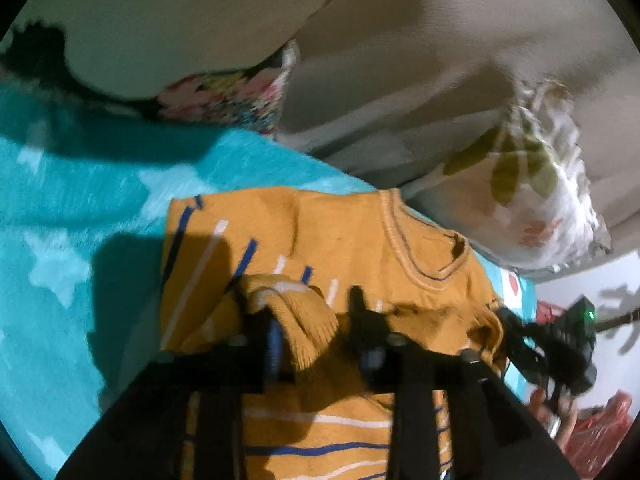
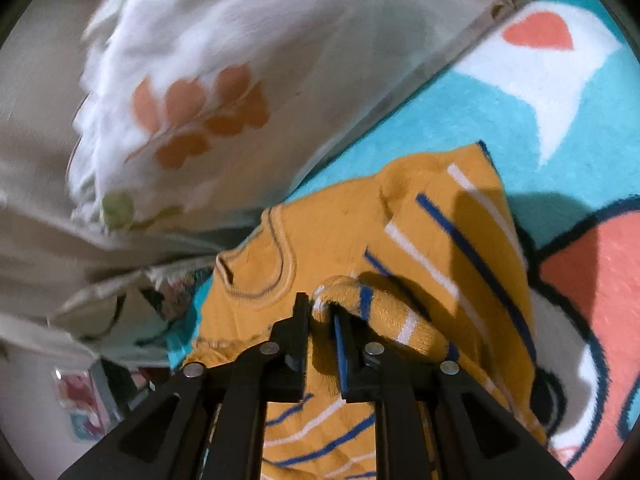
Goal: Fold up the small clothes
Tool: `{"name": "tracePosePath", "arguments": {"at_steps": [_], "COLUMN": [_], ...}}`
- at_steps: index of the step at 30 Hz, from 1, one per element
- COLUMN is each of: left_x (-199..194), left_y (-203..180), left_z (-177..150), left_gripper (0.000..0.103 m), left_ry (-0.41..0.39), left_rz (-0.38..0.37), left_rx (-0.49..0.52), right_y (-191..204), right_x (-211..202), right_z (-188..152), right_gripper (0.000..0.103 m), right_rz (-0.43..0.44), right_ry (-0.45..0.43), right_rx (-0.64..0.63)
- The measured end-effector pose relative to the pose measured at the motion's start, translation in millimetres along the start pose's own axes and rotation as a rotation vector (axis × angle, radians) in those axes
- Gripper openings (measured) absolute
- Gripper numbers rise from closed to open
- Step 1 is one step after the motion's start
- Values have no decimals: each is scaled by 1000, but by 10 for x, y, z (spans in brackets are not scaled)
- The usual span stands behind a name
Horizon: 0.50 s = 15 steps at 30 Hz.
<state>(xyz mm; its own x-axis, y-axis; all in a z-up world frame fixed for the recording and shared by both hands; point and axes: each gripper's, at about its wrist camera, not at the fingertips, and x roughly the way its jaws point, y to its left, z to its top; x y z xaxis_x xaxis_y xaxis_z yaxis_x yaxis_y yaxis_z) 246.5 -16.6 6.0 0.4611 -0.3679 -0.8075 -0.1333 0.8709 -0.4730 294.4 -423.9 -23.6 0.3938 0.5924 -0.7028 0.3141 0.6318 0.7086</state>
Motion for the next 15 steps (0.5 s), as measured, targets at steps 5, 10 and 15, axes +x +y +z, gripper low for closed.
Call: {"name": "tracePosePath", "arguments": {"at_steps": [5, 10, 15], "left_x": [-217, -389, -453], "left_y": [-51, -62, 89], "left_z": [76, 86, -144], "left_gripper": [67, 70, 70], "left_ry": [-90, -116, -88], "left_rz": [-21, -4, 87], "left_rx": [23, 55, 107], "right_y": [-84, 36, 274], "right_x": [-8, -160, -363], "right_z": [211, 299, 58], "right_gripper": [44, 52, 59], "right_rz": [27, -24, -200], "right_ry": [-76, -119, -108], "right_rx": [96, 27, -234]}}
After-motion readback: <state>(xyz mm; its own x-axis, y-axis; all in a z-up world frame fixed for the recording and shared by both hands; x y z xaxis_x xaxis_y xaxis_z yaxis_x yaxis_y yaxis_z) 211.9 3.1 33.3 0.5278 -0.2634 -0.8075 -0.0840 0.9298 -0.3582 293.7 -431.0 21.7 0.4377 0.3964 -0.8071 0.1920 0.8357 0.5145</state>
